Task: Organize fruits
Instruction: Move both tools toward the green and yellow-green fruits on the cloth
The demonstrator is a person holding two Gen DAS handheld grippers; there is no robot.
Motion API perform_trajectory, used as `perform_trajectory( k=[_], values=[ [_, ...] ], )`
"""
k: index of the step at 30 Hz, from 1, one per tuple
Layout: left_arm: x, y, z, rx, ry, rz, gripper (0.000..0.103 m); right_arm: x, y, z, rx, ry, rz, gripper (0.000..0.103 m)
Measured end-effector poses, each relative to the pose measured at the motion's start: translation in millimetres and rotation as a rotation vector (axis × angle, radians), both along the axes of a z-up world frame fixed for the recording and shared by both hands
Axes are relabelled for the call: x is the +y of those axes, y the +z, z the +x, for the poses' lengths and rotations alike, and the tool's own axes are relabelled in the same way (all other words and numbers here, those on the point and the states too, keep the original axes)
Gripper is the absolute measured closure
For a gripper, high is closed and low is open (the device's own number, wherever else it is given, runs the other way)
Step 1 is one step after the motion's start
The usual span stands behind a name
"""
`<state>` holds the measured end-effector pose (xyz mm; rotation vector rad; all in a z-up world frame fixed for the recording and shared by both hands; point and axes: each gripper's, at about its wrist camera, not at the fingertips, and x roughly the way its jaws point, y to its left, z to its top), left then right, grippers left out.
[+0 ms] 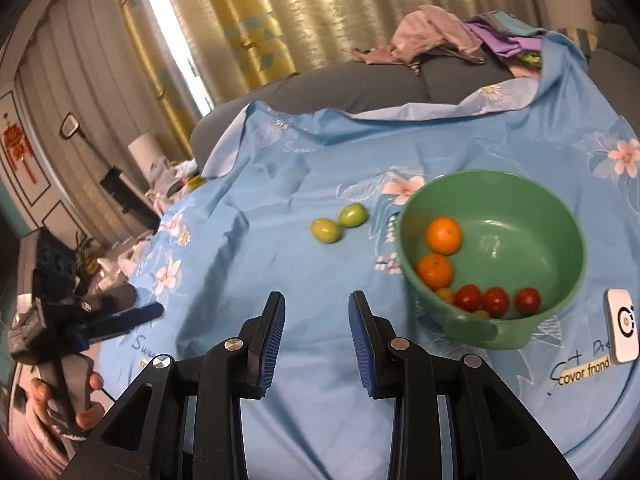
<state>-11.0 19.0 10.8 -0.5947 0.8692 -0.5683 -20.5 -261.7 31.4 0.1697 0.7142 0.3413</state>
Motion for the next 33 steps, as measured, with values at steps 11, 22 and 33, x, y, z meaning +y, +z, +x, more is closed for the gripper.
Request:
perform_trajectory(
  k=[11,22,33],
  values=[
    [-19,10,3,-0.154,0.098,0.514,0.001,15,-1,6,0.013,0.014,-0.036,0.07],
    [-24,14,26,-0.192,0.086,0.558,0.001,25,-2,28,0.021,0.021,-0.054,0.07],
    [-41,7,59,-0.169,0.024,0.567,0.001,27,-6,58,0.038,0.008,-0.065,0.07]
  ],
)
